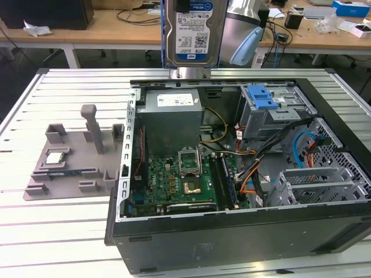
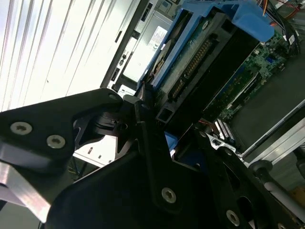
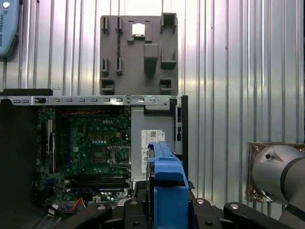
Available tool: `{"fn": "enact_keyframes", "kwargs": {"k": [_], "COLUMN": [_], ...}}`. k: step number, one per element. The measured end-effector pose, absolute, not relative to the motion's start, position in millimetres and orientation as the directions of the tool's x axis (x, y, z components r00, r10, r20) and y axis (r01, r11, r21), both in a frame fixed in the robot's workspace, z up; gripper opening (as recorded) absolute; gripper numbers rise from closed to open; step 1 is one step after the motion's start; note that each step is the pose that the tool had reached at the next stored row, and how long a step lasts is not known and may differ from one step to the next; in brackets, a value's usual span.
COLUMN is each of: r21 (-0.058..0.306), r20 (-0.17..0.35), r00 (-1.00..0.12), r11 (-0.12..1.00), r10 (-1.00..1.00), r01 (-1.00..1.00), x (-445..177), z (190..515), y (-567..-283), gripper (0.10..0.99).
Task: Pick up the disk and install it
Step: 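Pick up the disk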
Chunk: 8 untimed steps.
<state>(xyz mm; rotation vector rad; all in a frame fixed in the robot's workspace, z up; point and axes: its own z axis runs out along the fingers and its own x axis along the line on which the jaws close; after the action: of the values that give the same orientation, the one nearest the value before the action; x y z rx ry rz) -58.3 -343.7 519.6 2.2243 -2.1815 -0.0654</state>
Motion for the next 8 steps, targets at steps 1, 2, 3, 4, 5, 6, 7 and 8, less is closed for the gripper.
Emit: {"fn": "enact_keyframes", "kwargs": {"k": [1,2,3,4,5,6,7,8], "r21": [0.047,0.047,0.047,0.048,0.047,0.047,0.047,0.047], "r20": [-0.012,-0.012,-0.012,-0.012,-0.012,-0.012,-0.012,-0.012], "r00": [0.019,0.019,0.019,0.019,0.019,0.019,0.019,0.019], "r11": [-0.02,-0.02,-0.02,-0.02,-0.02,-0.02,-0.02,-0.02], "r10": [-1.0,-1.0,-1.0,-1.0,-1.0,-1.0,-1.0,-1.0], "r01": [-0.999,-0.999,-0.999,-0.999,-0.999,-0.999,-0.999,-0.999], "x": [-58.3,-58.4,-58.3,-58.3,-58.3,-58.3,-58.3,-58.3], "z": [519.4,519.3,519.2,518.9,518.6,518.4,518.3,518.0], "y": [-344.6,-345.4,-346.1,-347.3,-348.9,-350.0,-350.6,-351.9], "gripper": [0.369,0.369,0.369,0.369,0.369,0.369,0.369,0.369]}}
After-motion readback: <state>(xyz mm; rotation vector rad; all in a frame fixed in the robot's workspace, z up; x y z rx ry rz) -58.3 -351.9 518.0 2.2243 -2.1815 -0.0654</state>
